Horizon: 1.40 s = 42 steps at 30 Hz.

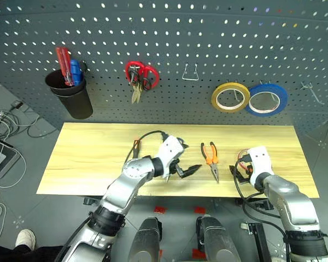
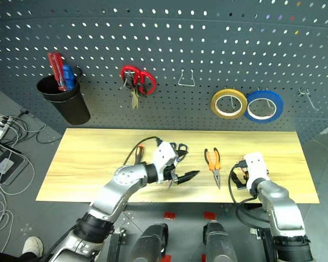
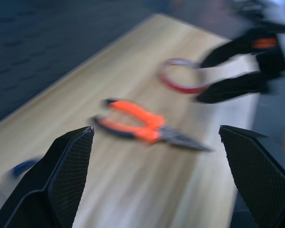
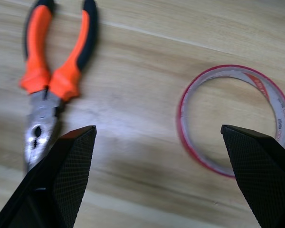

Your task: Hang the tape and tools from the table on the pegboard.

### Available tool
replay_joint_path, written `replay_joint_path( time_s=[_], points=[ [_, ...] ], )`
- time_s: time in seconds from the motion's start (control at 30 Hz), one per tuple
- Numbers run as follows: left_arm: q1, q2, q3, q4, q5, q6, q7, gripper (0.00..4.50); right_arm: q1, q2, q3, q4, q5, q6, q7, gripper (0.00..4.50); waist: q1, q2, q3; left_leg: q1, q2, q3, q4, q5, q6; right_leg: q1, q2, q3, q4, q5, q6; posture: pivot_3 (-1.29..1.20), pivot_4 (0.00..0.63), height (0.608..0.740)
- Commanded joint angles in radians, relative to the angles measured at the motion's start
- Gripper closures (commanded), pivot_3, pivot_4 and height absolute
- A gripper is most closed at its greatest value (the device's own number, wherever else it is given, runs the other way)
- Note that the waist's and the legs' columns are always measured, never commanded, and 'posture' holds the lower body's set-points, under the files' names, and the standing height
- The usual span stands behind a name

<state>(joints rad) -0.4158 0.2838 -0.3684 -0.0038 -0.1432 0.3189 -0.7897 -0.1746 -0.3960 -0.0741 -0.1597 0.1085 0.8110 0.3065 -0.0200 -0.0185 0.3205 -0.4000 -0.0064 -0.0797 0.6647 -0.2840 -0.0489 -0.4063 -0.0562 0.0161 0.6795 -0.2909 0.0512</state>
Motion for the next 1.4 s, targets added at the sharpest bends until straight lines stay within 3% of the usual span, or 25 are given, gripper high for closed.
replay_joint_path(
  time_s=[0.03, 0.37, 0.53, 0.63, 0.7, 0.73, 0.83, 1.07, 1.3, 1.4],
  points=[
    [-0.064, -0.031, -0.053, 0.097, 0.032, -0.120, -0.073, 0.03, -0.060, -0.021, -0.023, 0.066, -0.001, -0.039, 0.004, 0.00, -0.006, -0.001, 0.017, 0.000, 0.000, 0.000, 0.000, 0.000, 0.000, 0.000, 0.000, 0.000, 0.000, 0.000, 0.000, 0.00, 0.435, 0.740],
    [-0.172, -0.106, -0.046, 0.310, 0.069, -0.274, -0.119, 0.03, -0.159, 0.013, -0.071, 0.186, 0.032, 0.002, -0.021, 0.00, -0.011, -0.004, 0.084, -0.002, 0.001, 0.002, 0.002, 0.000, 0.000, -0.002, 0.000, 0.000, 0.001, 0.000, 0.000, 0.01, 0.489, 0.740],
    [-0.205, -0.112, -0.035, 0.369, 0.079, -0.319, -0.132, 0.03, -0.176, 0.040, -0.107, 0.213, 0.063, 0.049, -0.039, 0.00, -0.011, -0.006, 0.093, -0.002, 0.001, 0.002, 0.003, 0.000, 0.000, -0.002, -0.001, 0.000, 0.002, 0.000, 0.000, 0.01, 0.497, 0.740],
    [-0.226, -0.118, -0.027, 0.404, 0.084, -0.341, -0.135, 0.00, -0.183, 0.044, -0.113, 0.232, 0.064, 0.042, -0.037, 0.56, -0.010, -0.008, 0.097, -0.002, 0.001, 0.002, 0.003, 0.000, 0.000, -0.002, 0.000, 0.000, 0.002, 0.000, 0.001, 0.02, 0.498, 0.740],
    [-0.232, -0.121, -0.024, 0.413, 0.086, -0.347, -0.137, 0.00, -0.183, 0.044, -0.114, 0.237, 0.061, 0.035, -0.037, 1.18, -0.010, -0.010, 0.099, -0.002, 0.001, 0.002, 0.003, 0.000, 0.000, -0.002, 0.000, 0.000, 0.002, 0.000, 0.001, 0.02, 0.494, 0.740],
    [-0.235, -0.122, -0.021, 0.417, 0.087, -0.350, -0.138, 0.00, -0.183, 0.045, -0.115, 0.239, 0.061, 0.033, -0.039, 1.71, -0.010, -0.010, 0.099, -0.002, 0.001, 0.002, 0.002, 0.000, 0.000, -0.002, 0.000, 0.000, 0.001, 0.000, 0.001, 0.02, 0.494, 0.740],
    [-0.243, -0.127, -0.015, 0.429, 0.092, -0.359, -0.145, 0.00, -0.184, 0.039, -0.098, 0.242, 0.049, 0.014, -0.040, 2.21, -0.010, -0.011, 0.100, -0.002, 0.001, 0.002, 0.002, 0.000, 0.000, -0.002, 0.000, -0.001, 0.001, 0.000, 0.001, 0.02, 0.498, 0.740],
    [-0.229, -0.144, -0.013, 0.400, 0.083, -0.352, -0.156, 0.00, -0.159, 0.039, -0.088, 0.228, 0.029, -0.009, -0.056, 4.42, -0.010, -0.011, 0.102, -0.002, 0.001, 0.002, 0.001, 0.000, 0.000, -0.002, 0.000, 0.000, 0.001, 0.000, 0.001, 0.02, 0.491, 0.740],
    [-0.239, -0.156, -0.002, 0.401, 0.080, -0.372, -0.149, 0.00, -0.138, 0.029, -0.089, 0.195, 0.017, -0.032, -0.068, 4.47, -0.009, -0.011, 0.102, -0.002, 0.001, 0.001, 0.001, 0.000, -0.001, -0.002, 0.000, 0.000, 0.001, 0.000, 0.001, 0.02, 0.458, 0.740],
    [-0.237, -0.169, 0.010, 0.385, 0.069, -0.376, -0.142, 0.00, -0.113, 0.011, -0.075, 0.153, -0.009, -0.069, -0.083, 4.47, -0.009, -0.011, 0.101, -0.002, 0.001, 0.001, 0.001, 0.001, -0.002, -0.003, -0.001, 0.000, 0.001, 0.000, 0.001, 0.01, 0.412, 0.740]
  ],
)
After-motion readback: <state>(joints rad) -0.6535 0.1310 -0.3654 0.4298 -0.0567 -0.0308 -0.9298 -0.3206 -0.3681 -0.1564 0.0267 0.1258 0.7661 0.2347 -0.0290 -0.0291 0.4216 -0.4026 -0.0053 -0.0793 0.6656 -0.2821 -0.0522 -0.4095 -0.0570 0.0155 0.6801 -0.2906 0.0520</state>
